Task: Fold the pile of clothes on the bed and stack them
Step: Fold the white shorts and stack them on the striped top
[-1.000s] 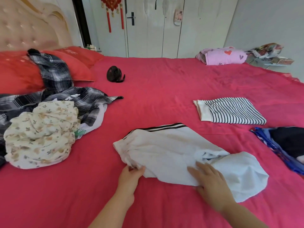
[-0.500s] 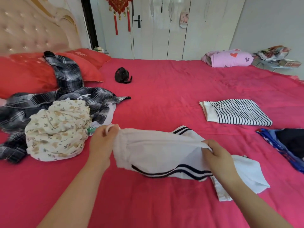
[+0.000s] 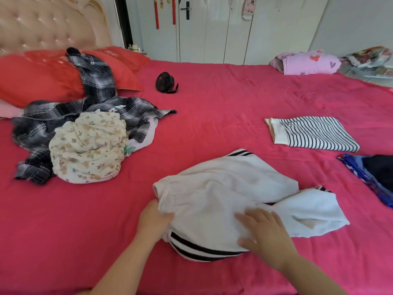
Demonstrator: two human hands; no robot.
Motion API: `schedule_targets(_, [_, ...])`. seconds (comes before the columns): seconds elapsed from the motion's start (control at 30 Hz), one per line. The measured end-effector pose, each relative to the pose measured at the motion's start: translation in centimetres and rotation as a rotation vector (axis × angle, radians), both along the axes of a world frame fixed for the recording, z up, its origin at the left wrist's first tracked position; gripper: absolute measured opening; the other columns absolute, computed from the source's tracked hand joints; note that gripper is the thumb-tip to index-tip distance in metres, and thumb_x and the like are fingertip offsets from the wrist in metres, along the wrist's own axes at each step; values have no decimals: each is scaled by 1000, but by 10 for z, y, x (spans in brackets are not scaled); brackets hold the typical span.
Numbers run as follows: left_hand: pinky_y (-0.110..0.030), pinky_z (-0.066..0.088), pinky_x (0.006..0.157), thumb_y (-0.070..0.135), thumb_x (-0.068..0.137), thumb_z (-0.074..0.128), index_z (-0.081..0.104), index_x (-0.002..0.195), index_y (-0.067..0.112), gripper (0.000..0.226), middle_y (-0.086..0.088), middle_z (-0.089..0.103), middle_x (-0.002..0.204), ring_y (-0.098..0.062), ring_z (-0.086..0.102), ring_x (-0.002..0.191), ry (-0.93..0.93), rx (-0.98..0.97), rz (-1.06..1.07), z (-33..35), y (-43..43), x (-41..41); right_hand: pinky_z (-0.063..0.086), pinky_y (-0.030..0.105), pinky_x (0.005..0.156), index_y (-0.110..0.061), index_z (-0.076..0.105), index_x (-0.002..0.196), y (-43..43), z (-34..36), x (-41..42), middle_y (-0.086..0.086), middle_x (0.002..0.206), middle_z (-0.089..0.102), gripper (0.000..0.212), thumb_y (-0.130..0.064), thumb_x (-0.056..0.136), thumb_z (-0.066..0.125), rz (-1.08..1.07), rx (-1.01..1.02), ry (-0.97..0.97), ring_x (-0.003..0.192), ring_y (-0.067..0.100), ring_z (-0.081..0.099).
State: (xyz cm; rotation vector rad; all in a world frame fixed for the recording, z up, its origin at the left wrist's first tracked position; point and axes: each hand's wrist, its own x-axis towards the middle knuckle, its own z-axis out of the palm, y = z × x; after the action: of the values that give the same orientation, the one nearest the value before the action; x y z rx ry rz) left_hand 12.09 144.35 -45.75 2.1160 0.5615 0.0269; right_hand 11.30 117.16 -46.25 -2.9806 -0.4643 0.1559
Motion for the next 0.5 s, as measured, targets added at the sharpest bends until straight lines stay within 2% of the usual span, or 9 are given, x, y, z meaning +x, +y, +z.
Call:
schedule_targets(0.07, [-30,38,69,7,78,62,60,103,9,25,-6,62,98,-26,57,90,-73,-10,77,9,7,4,22,27,103,-42,48,125,9,-3,3,-15,124,53,33,-40,94,38,20,-15,-52,121,11,45])
schedule_targets(0.1, [-29,38,68,6,78,62,60,107,10,30,-2,61,94,-26,57,90,-134,-42,144,16,14,5,28,25,96,-37,54,119,16,0,5,-12,113,59,29,-37,95,36,25,21,-118,112,12,51])
schedule_targets(0.17, [-29,37,64,6,77,61,58,107,15,32,5,59,88,-23,56,87,-229,-78,247,29,30,9,36,27,85,-27,58,110,32,6,12,-6,104,63,25,-34,96,39,32,157,-168,100,16,57])
schedule_targets(0.2, [-29,38,66,6,77,61,58,110,13,33,1,60,93,-23,55,88,-206,-52,244,33,38,11,38,27,80,-24,59,107,39,10,15,-4,102,64,23,-34,95,42,62,240,-153,98,17,58])
schedule_targets(0.27, [-33,41,77,9,78,61,50,124,5,47,-13,57,118,-29,53,103,20,126,107,34,51,15,35,24,72,-26,59,100,48,19,17,-6,100,63,21,-42,90,48,187,266,-23,92,13,56])
schedule_targets(0.33, [-41,37,98,17,79,64,27,142,6,74,-18,34,143,-33,36,129,251,301,-17,33,56,14,37,19,79,-32,61,106,46,27,23,-13,107,61,30,-51,85,54,244,227,166,95,5,54])
schedule_targets(0.37, [-43,31,105,20,80,65,19,146,9,81,-16,24,149,-32,26,136,245,339,-32,34,56,15,37,16,84,-31,63,109,42,32,30,-15,110,62,31,-50,85,55,232,245,190,99,4,55])
schedule_targets(0.43, [-43,27,109,18,85,59,23,146,12,71,-12,25,150,-28,23,138,47,368,-63,36,52,23,36,12,83,-26,67,106,31,42,51,-13,107,66,23,-38,90,54,125,324,121,95,5,57])
schedule_targets(0.5, [-38,29,107,14,90,52,38,140,12,52,-10,38,144,-24,31,134,-115,402,-144,39,46,40,39,16,82,-23,67,105,16,50,77,-7,106,68,19,-28,92,53,-4,282,53,91,8,57])
